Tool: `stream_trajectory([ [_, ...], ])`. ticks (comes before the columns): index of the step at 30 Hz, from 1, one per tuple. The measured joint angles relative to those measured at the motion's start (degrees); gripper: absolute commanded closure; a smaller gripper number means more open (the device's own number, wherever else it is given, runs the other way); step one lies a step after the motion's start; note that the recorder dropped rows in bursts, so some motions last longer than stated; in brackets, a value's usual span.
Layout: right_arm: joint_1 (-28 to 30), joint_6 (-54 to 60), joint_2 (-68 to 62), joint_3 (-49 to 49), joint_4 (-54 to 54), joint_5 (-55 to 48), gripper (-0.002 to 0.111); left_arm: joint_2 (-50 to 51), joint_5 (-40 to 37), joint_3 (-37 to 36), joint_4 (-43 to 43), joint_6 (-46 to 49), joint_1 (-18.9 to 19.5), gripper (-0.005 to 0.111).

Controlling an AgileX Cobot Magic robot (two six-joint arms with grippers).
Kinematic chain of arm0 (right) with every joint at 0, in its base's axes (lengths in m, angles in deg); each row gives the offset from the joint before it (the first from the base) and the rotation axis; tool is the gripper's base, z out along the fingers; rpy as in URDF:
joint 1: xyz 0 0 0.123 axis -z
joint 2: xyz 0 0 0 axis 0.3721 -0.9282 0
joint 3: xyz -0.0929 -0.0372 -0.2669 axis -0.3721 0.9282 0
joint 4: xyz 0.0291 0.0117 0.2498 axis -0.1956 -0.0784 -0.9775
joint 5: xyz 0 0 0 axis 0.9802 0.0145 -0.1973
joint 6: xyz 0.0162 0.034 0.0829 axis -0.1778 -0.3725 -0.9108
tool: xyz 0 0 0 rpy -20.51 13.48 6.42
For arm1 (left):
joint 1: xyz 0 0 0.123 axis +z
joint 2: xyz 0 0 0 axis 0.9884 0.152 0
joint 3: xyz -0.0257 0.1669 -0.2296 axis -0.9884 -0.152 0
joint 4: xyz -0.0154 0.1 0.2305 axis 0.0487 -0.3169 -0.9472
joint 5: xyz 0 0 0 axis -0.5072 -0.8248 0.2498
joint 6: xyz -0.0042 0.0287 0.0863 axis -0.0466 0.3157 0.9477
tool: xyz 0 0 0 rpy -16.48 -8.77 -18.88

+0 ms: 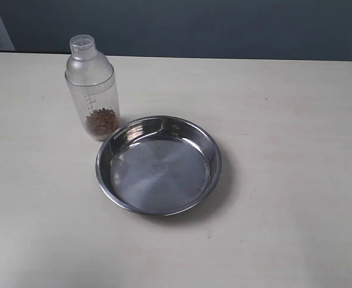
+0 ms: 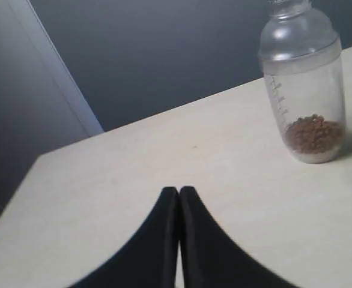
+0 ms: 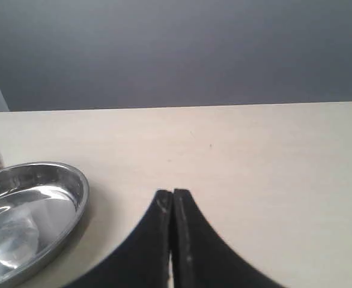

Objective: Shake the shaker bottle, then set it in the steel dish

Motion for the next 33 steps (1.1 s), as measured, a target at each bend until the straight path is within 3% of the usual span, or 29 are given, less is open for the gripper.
stream_trajectory([
  [5, 0.0, 0.0, 0.0, 0.0, 0.0, 0.0, 0.109, 0.0, 0.0, 0.0, -10.9, 0.9, 0.0, 0.106],
  [16, 0.0, 0.0, 0.0, 0.0, 0.0, 0.0, 0.109, 0.0, 1.8, 0.0, -13.4, 1.2, 0.0, 0.106],
  [19, 0.0, 0.0, 0.0, 0.0, 0.0, 0.0, 0.109, 0.0, 9.1, 0.0, -2.2, -5.4, 0.0, 0.106],
  [21, 0.0, 0.0, 0.0, 0.0, 0.0, 0.0, 0.109, 0.0, 15.6, 0.0, 14.0, -12.7, 0.0, 0.106],
  [24, 0.0, 0.0, 0.0, 0.0, 0.0, 0.0, 0.109, 0.0, 22.8, -0.1, 28.9, -17.4, 0.0, 0.106],
  [28, 0.0, 0.0, 0.0, 0.0, 0.0, 0.0, 0.109, 0.0, 30.0, -0.1, 36.0, -19.1, 0.0, 0.106],
  [33, 0.0, 0.0, 0.0, 0.0, 0.0, 0.0, 0.109, 0.0, 33.5, -0.1, 37.7, -19.6, 0.0, 0.106],
])
